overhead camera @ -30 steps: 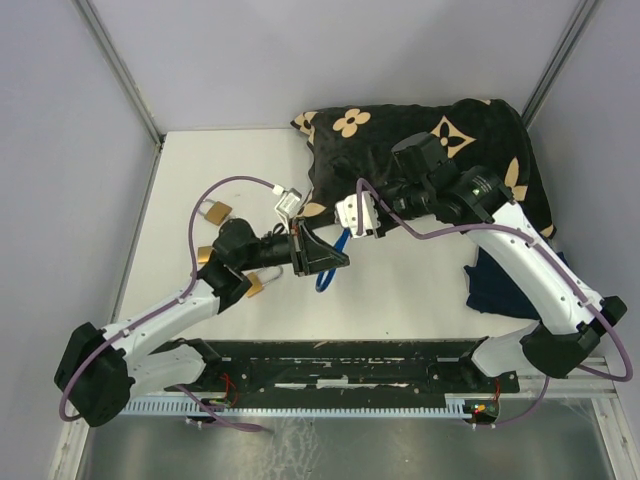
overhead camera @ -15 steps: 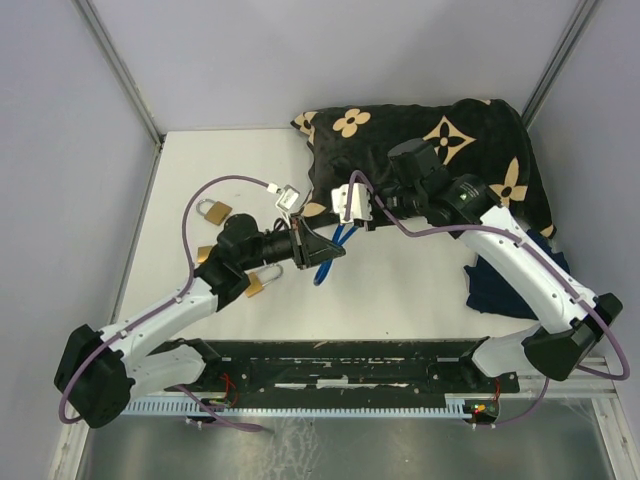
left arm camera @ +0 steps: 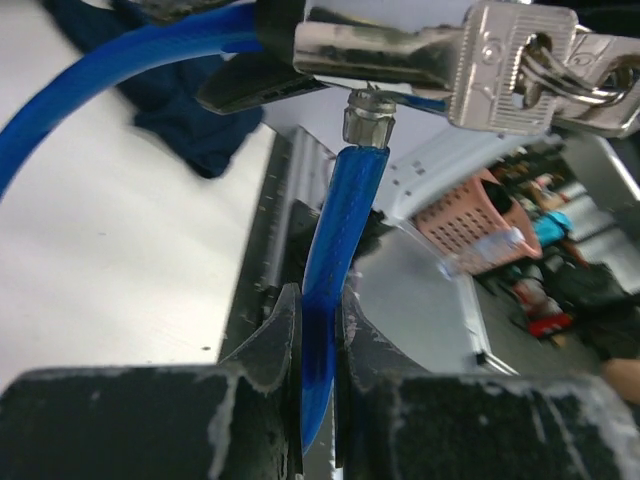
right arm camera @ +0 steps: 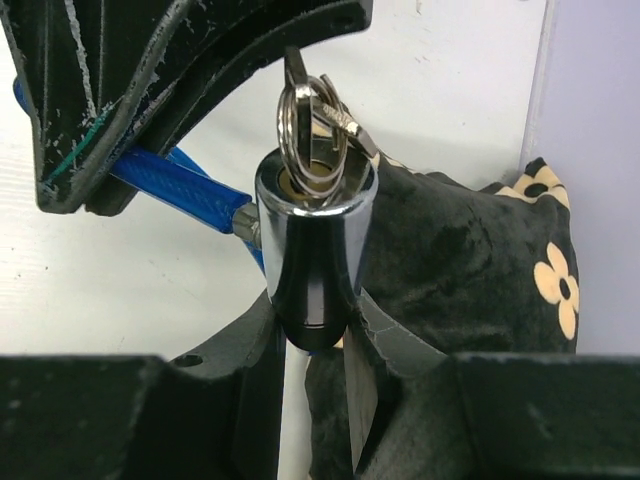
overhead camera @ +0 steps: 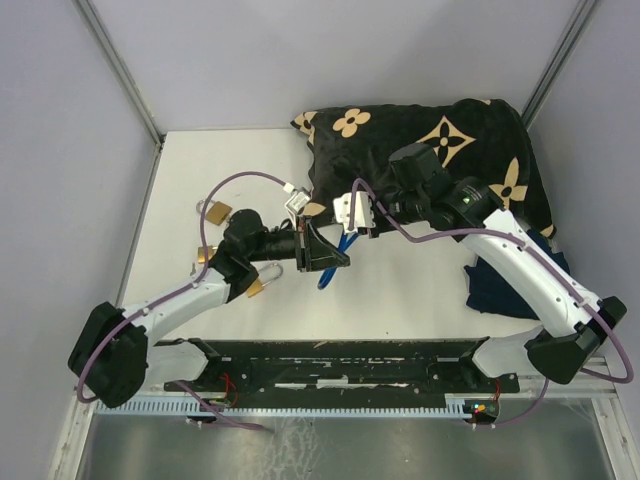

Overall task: Lock with the key
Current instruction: Lock the lock.

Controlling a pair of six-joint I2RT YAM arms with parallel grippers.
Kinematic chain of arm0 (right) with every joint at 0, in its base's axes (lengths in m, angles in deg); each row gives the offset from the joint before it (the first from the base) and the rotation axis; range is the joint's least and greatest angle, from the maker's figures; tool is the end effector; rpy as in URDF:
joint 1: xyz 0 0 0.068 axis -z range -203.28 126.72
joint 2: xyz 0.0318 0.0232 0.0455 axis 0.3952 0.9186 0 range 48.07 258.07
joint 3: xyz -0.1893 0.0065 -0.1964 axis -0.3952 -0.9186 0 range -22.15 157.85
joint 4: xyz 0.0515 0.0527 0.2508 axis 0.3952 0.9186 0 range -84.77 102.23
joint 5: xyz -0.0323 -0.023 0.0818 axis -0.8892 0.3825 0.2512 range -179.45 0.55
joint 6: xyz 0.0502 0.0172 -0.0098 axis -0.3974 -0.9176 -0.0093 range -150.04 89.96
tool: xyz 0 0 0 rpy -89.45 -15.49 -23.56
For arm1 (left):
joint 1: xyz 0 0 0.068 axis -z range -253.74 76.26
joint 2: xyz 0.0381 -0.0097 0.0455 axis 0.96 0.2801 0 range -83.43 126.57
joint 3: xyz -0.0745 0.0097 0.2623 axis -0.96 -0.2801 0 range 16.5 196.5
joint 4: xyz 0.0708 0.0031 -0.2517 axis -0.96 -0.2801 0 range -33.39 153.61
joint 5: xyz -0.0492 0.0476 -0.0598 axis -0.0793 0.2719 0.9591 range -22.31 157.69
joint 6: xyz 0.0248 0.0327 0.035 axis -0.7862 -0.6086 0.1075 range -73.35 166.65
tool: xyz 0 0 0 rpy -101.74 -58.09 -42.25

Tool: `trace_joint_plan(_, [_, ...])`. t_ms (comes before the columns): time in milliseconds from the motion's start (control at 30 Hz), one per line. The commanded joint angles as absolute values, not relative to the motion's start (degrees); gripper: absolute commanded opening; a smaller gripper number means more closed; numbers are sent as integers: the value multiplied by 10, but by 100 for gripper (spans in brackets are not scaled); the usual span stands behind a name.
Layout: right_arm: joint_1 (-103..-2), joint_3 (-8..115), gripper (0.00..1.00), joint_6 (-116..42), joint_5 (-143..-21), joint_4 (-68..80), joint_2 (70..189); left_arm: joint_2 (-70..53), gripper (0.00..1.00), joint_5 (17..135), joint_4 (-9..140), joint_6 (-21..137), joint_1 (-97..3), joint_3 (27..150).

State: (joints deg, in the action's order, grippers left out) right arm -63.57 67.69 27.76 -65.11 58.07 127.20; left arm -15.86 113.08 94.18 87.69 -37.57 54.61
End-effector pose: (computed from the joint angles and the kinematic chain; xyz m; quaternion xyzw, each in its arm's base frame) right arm 0.2032 0.1914 0.4058 -0.7308 0.5210 0.1301 0.4213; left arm 0.1958 -0.1746 0.2912 0.2477 0.6572 -0.6220 0.3462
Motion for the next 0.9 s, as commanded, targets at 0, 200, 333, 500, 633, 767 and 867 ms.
trace_joint_plan(0, [-674,688,2,287,-510,672,1252,-119,3,1152,1208,1037,-403,560])
trace_joint_plan(200, [-673,686,2,332,-474,706,1245,-79,3,1168,1425,1215,-409,551])
trace_joint_plan(333, [-673,687,3,337,-447,705,1250,-52,3,1175,1468,1264,-409,555])
trace_joint_plan(500, [-665,699,6,303,-460,688,1250,-74,3,1174,1391,1182,-410,538])
trace_joint_plan(633, [-650,709,12,279,-441,680,1247,-115,3,1162,1299,1085,-409,527])
trace_joint_plan(767, [-636,723,19,256,-414,674,1250,-146,3,1154,1230,1026,-408,524])
trace_joint_plan(867, [-630,729,25,240,-412,666,1253,-150,3,1156,1230,1025,-408,520])
